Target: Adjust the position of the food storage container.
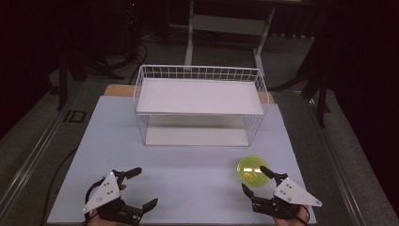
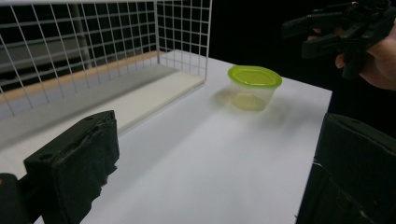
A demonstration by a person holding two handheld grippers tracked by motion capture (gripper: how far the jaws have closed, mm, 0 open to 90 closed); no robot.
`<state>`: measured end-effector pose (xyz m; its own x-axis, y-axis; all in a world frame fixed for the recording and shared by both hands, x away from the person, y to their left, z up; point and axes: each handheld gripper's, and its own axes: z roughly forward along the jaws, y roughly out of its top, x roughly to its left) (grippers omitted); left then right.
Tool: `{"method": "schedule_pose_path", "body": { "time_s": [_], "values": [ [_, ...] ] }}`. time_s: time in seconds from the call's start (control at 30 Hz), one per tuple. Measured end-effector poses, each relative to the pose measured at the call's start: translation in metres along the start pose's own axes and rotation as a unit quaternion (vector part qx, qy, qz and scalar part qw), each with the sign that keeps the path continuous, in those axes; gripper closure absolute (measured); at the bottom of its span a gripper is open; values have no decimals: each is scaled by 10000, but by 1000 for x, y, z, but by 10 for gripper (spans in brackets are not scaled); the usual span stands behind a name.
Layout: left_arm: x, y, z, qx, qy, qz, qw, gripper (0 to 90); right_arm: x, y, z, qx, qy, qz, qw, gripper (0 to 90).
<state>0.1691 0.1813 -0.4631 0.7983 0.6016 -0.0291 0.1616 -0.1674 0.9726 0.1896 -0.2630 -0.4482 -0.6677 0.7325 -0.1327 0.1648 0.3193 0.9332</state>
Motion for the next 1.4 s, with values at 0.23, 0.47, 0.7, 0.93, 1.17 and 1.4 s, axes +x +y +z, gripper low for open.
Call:
{"method": "schedule_pose_path", "body": {
  "time_s": [0.23, 0.47, 0.7, 0.93, 1.17, 1.4],
  "values": [
    [3, -7, 5, -48, -80, -121, 9999, 5, 9, 4, -1, -75, 265, -103, 9996, 163],
    [3, -7, 5, -81, -55, -6, 10000, 6, 11, 9, -1, -139, 397, -166, 9990, 136],
    [1, -7, 4, -148, 20, 61, 9999, 6, 8, 17, 0, -166, 401, -202, 9989, 136],
    [1, -7, 3, -170, 89, 30, 9998, 6, -13, 25, 3, -59, 358, -85, 9993, 109],
    [0, -7, 5, -148, 69, 64, 9998, 6, -37, 32, 2, -203, -107, 129, 9997, 110],
    [1, -8, 5, -178, 88, 28, 9998, 6, -64, 25, 4, 82, -363, 28, 9993, 247]
  ]
}}
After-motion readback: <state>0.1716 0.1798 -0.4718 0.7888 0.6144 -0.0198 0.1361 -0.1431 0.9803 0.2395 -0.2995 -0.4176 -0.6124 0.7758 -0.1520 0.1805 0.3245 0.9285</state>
